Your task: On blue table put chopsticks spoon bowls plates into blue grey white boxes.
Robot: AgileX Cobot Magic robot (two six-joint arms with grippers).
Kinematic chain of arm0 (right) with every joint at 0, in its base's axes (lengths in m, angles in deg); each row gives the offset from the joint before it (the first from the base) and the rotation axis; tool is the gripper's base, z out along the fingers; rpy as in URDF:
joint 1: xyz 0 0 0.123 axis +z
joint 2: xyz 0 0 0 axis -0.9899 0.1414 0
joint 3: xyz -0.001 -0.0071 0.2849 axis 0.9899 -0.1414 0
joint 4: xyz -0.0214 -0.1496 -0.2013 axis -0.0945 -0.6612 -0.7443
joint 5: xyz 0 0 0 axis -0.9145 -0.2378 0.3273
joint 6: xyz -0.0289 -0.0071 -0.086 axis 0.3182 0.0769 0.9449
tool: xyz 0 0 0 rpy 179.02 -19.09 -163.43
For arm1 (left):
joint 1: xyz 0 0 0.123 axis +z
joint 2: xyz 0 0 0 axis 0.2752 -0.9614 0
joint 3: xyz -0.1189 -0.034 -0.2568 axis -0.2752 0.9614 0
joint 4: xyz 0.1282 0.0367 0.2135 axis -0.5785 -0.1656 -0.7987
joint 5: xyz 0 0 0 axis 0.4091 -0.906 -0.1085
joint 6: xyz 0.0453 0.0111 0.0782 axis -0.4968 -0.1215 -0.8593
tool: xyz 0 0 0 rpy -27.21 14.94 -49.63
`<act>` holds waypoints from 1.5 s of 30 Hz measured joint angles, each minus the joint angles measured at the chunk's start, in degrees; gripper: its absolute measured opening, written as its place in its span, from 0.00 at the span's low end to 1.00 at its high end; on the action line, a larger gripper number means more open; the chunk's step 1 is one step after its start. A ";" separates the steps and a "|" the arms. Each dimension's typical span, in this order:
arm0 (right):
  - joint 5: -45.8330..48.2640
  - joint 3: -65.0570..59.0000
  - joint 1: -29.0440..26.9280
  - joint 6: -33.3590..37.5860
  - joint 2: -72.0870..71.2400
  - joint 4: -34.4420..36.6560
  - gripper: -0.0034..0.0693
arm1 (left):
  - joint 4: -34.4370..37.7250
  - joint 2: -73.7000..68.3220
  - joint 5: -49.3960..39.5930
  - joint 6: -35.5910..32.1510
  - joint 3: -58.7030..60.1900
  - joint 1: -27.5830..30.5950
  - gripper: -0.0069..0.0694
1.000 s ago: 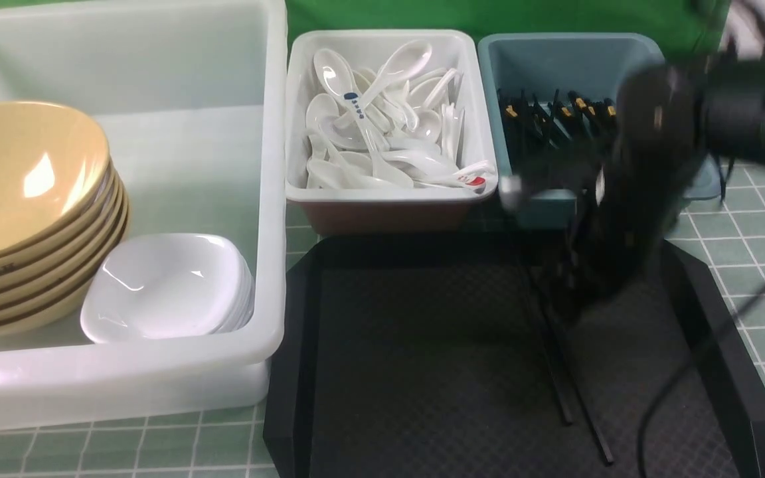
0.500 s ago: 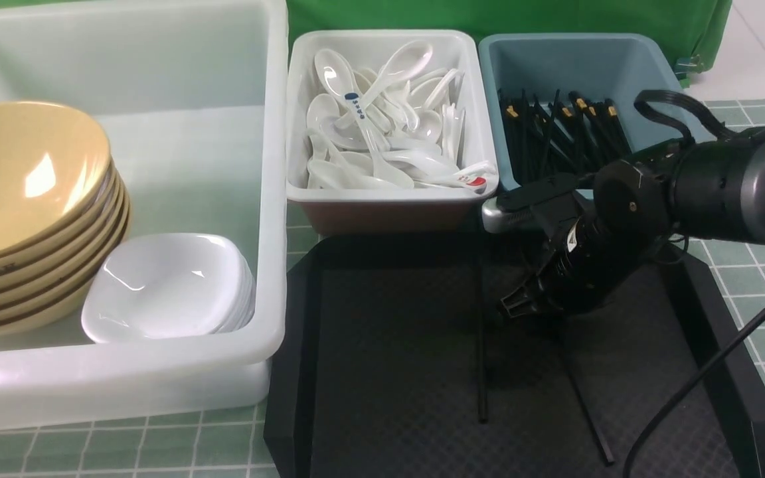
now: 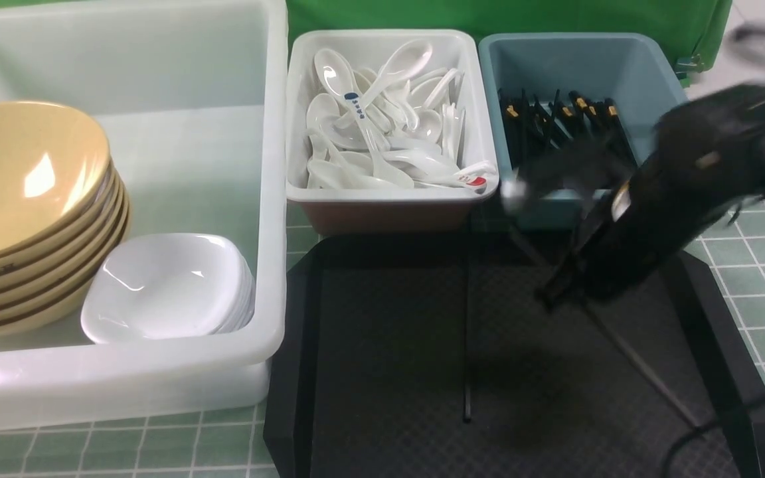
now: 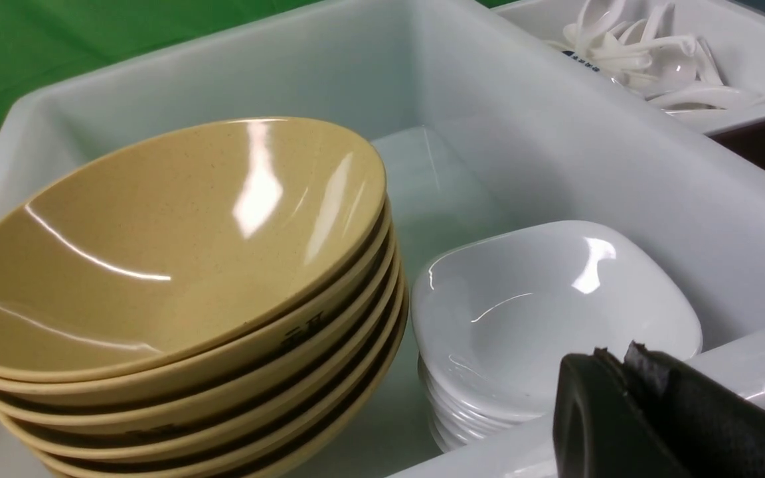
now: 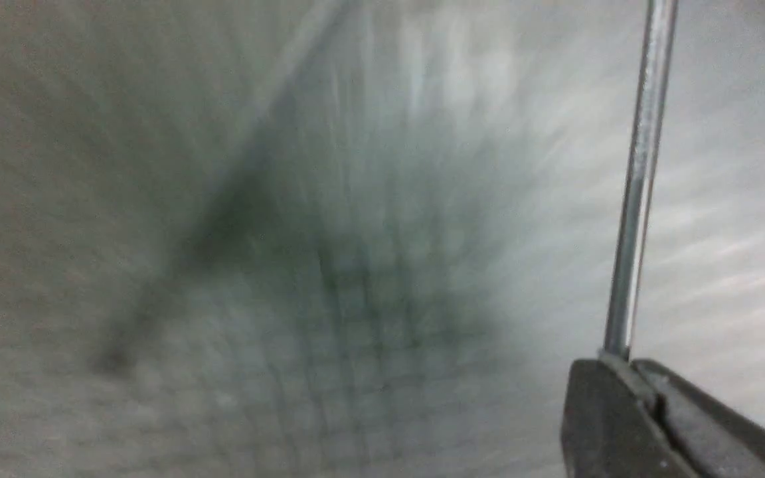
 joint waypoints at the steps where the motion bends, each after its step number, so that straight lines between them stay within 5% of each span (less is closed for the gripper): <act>1: -5.30 0.00 -0.48 1.19 -4.23 -0.31 0.11 | 0.00 0.00 0.00 0.00 0.00 0.00 0.10; 7: -46.08 0.18 -6.23 1.08 -6.41 -0.83 0.12 | -0.13 0.00 0.21 0.00 0.35 0.00 0.10; 11: -55.88 3.13 -9.64 -3.87 1.72 -0.88 0.26 | -0.42 0.00 1.14 0.00 1.64 0.00 0.10; 16: -47.89 7.78 -10.92 -5.92 9.71 -0.88 0.52 | -0.48 0.00 2.65 0.00 2.56 0.00 0.10; 18: -33.42 10.32 -10.38 -7.92 12.01 -0.96 0.69 | -0.58 0.00 2.95 0.00 2.68 0.00 0.10; 23: -8.08 13.40 -5.24 -13.28 11.09 -1.10 0.76 | -0.58 0.00 2.95 0.00 2.68 0.00 0.10; 26: -0.18 12.55 0.94 -14.01 10.91 -1.08 0.76 | -0.83 0.00 3.00 0.00 2.70 0.00 0.10; 30: -3.51 10.36 7.10 -17.57 12.59 -0.75 0.77 | -1.54 0.00 2.99 0.00 2.70 0.00 0.10; 39: -5.08 10.23 6.94 -21.79 21.13 -1.15 0.74 | -1.71 0.00 2.99 0.00 2.70 0.00 0.10; 43: -4.38 10.52 7.58 -19.58 22.07 -2.70 0.59 | -1.71 0.00 2.99 0.00 2.74 0.00 0.10; 45: -4.19 10.58 8.15 -18.14 22.12 -3.00 0.42 | -1.71 0.00 2.99 0.00 2.74 0.00 0.10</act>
